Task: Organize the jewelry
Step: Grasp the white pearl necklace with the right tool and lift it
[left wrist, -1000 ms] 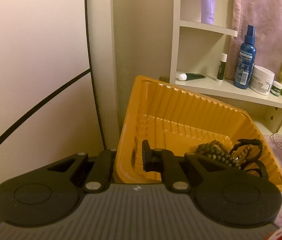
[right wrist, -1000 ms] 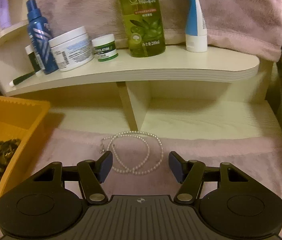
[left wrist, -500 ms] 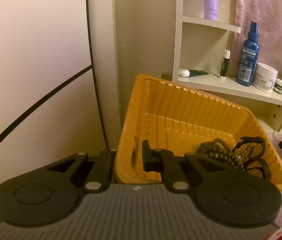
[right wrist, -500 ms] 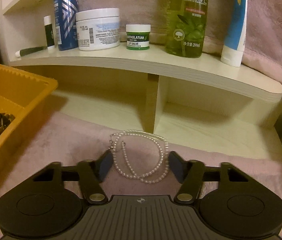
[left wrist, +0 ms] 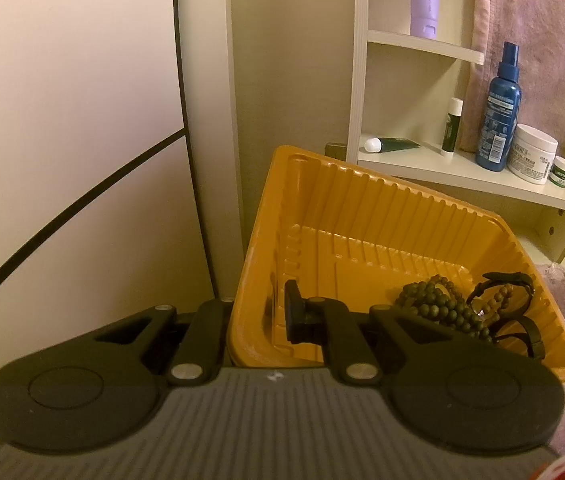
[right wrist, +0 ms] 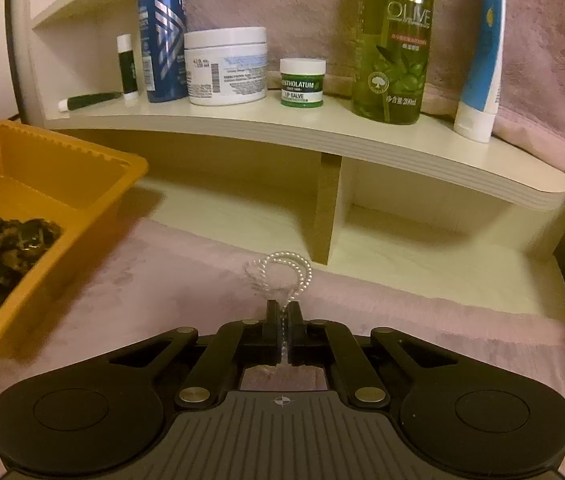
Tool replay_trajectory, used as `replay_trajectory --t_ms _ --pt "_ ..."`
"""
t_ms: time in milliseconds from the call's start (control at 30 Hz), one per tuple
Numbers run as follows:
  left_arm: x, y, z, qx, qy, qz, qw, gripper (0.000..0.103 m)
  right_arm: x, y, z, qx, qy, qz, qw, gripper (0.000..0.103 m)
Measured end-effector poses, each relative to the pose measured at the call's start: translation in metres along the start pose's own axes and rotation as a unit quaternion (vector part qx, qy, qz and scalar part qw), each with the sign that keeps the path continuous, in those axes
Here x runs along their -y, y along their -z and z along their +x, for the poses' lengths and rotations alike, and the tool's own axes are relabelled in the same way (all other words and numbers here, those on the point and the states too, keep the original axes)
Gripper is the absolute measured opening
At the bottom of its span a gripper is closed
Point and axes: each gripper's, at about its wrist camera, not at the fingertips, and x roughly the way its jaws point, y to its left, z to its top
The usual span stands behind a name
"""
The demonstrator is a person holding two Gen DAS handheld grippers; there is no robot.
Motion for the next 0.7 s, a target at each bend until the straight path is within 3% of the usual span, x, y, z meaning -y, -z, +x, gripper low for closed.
replay_trajectory --t_ms 700 --pt "0.001 0.0 -0.004 0.008 0.002 0.006 0.9999 0.01 -0.001 -0.041 -0.114 0.088 -0.023 0.054 0.994 0.003"
